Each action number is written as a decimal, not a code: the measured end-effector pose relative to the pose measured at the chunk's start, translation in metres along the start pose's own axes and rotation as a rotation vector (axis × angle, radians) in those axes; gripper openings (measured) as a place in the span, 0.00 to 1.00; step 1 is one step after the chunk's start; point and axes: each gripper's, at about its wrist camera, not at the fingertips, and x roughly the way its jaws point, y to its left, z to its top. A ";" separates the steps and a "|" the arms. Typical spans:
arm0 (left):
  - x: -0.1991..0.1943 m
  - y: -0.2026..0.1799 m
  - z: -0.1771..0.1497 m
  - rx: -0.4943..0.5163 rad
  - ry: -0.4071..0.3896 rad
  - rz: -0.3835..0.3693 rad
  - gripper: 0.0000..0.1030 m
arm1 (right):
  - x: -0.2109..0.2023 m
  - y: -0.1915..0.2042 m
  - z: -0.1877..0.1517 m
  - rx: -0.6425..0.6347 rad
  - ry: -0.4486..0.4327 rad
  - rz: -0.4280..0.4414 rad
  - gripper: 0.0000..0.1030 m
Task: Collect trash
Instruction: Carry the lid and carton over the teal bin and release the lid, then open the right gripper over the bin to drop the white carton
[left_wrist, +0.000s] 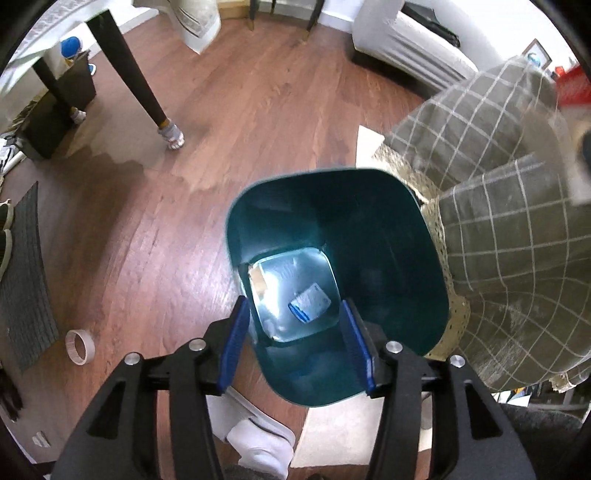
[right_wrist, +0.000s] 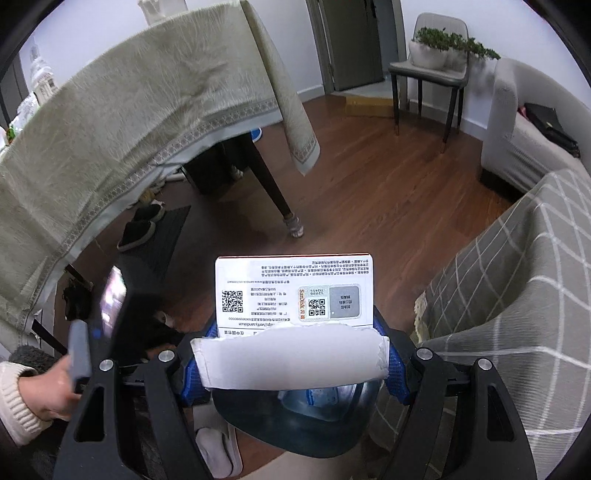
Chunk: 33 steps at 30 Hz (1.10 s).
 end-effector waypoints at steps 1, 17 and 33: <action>-0.005 0.003 0.001 -0.007 -0.015 0.002 0.54 | 0.004 -0.001 -0.002 0.005 0.010 0.001 0.74; -0.089 -0.007 0.015 0.023 -0.269 -0.058 0.32 | 0.053 0.000 -0.028 0.016 0.146 -0.006 0.74; -0.138 -0.034 0.020 0.063 -0.382 -0.120 0.27 | 0.112 0.007 -0.063 0.015 0.327 -0.022 0.74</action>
